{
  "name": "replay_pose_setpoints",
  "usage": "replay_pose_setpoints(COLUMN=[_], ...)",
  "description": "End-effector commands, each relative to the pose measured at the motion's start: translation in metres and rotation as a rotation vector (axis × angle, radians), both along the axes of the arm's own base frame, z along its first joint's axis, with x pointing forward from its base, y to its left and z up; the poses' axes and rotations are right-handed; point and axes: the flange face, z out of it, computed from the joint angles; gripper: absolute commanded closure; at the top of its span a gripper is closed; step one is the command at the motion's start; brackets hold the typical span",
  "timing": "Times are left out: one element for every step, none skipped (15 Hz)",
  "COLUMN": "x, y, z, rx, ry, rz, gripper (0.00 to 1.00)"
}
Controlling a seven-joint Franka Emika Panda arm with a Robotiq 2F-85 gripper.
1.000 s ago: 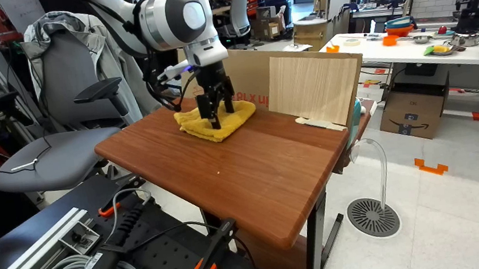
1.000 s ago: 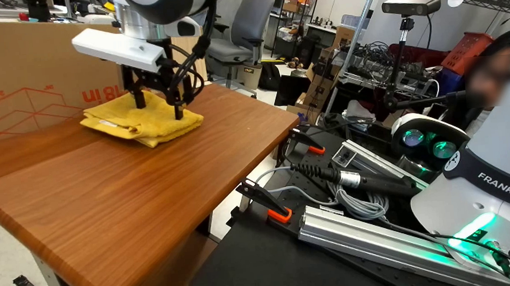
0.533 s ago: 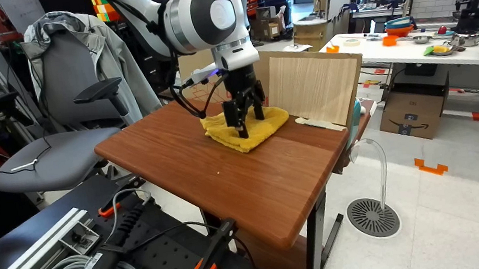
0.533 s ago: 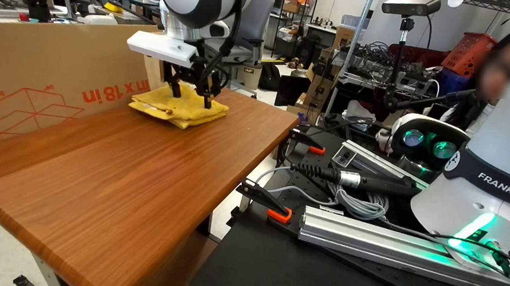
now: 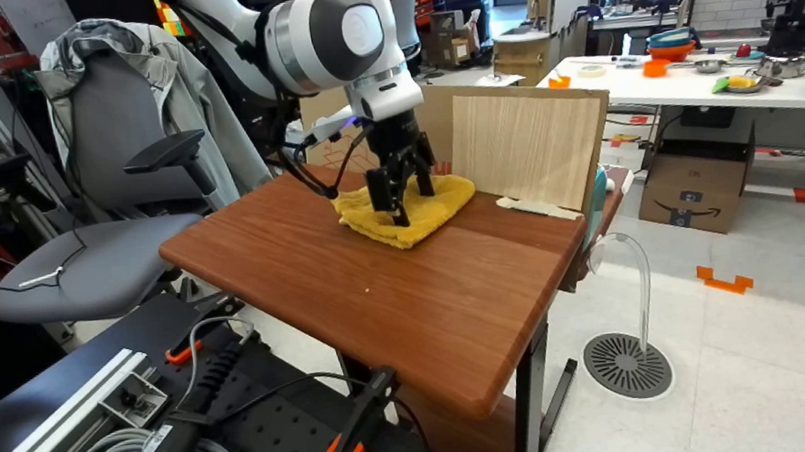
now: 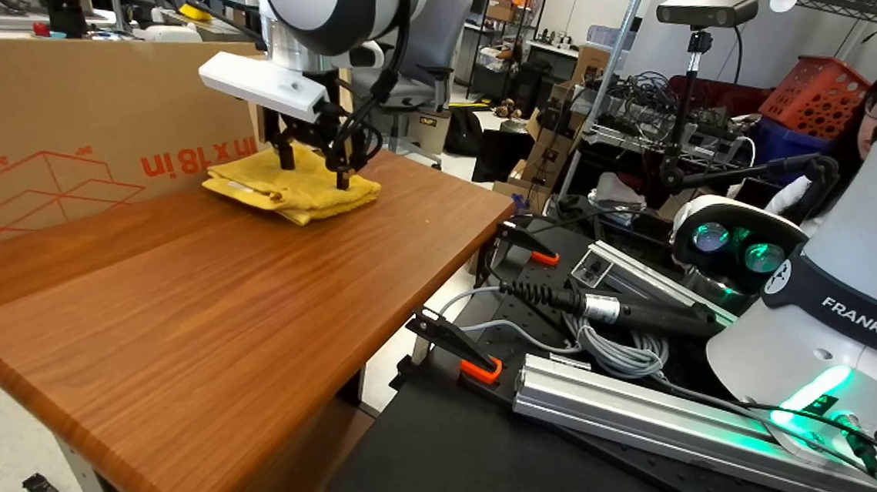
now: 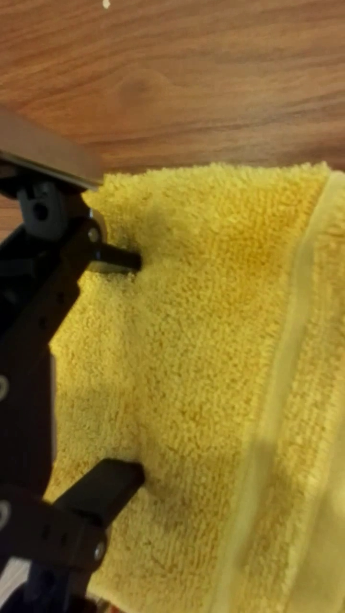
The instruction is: Use the yellow towel to wipe the countertop
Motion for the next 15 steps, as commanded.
replay_pose_setpoints(x=[-0.014,-0.019,-0.027,-0.035,-0.045,-0.047,-0.052,-0.055,-0.057,-0.060,-0.067,-0.074,-0.080,-0.087,-0.094], y=[-0.005,-0.011,-0.023,-0.035,-0.051,-0.061,-0.075,-0.088,-0.104,-0.119,-0.137,-0.150,-0.157,-0.158,-0.148], z=[-0.036,-0.042,-0.050,-0.058,-0.063,-0.061,-0.059,-0.058,-0.057,-0.055,-0.054,-0.055,-0.057,-0.061,-0.067], rx=[0.000,-0.003,-0.013,-0.026,-0.044,-0.056,-0.073,-0.091,-0.102,-0.116,-0.133,-0.149,-0.162,-0.171,-0.171], ry=[0.017,0.032,0.054,0.074,0.093,0.093,0.085,0.079,0.077,0.071,0.069,0.081,0.093,0.116,0.136], rz=[-0.023,-0.030,-0.046,-0.065,-0.091,-0.108,-0.129,-0.149,-0.179,-0.210,-0.249,-0.276,-0.288,-0.278,-0.230], gripper=[0.00,0.00,0.00,0.00,0.00,0.00,0.00,0.00,0.00,0.00,0.00,0.00,0.00,0.00,0.00])
